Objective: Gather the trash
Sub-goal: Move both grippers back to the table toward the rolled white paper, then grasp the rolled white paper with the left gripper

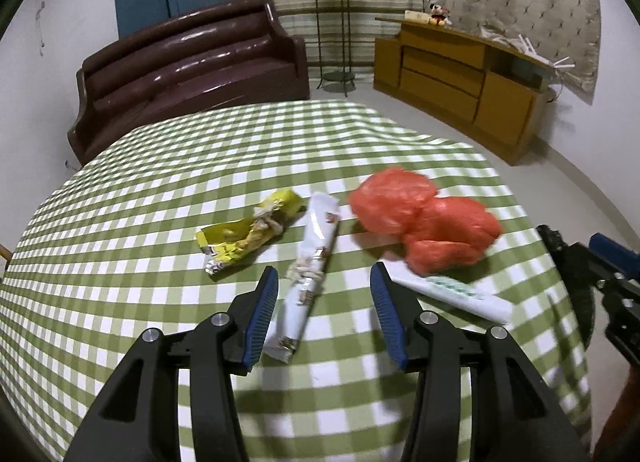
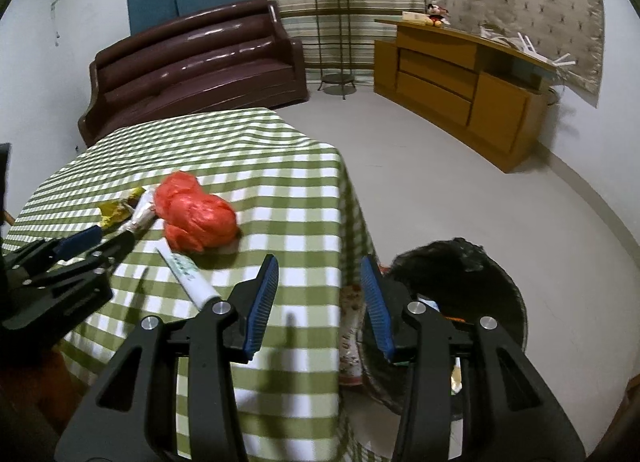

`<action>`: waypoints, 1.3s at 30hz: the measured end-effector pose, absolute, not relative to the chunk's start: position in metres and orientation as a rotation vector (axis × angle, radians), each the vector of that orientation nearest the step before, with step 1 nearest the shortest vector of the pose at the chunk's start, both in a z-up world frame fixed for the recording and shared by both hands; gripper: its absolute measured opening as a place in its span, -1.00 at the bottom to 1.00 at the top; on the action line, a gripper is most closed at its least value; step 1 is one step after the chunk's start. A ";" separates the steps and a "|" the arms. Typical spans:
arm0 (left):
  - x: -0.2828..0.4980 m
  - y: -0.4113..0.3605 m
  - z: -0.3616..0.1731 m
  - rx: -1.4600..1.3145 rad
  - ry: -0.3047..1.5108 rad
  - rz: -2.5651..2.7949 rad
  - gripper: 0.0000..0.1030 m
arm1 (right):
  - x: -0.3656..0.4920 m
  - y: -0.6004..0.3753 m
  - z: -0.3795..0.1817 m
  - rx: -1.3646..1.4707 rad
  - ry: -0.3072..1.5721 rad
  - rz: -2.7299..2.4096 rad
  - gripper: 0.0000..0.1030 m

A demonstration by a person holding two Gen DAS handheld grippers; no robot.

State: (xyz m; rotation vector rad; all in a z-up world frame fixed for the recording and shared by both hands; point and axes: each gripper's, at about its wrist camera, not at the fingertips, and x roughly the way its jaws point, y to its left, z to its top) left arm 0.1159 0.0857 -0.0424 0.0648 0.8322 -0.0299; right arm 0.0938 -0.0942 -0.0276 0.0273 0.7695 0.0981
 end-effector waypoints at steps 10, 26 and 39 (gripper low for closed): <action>0.136 0.093 -0.055 0.039 0.922 -0.064 -0.07 | 0.109 -0.067 -0.029 0.003 0.771 0.139 -0.05; 0.139 0.092 -0.054 0.058 0.898 -0.116 -0.63 | 0.120 -0.045 -0.032 -0.020 0.788 0.164 -0.04; 0.110 0.128 -0.033 -0.022 0.831 -0.078 -0.65 | 0.130 -0.007 -0.028 -0.055 0.784 0.230 0.00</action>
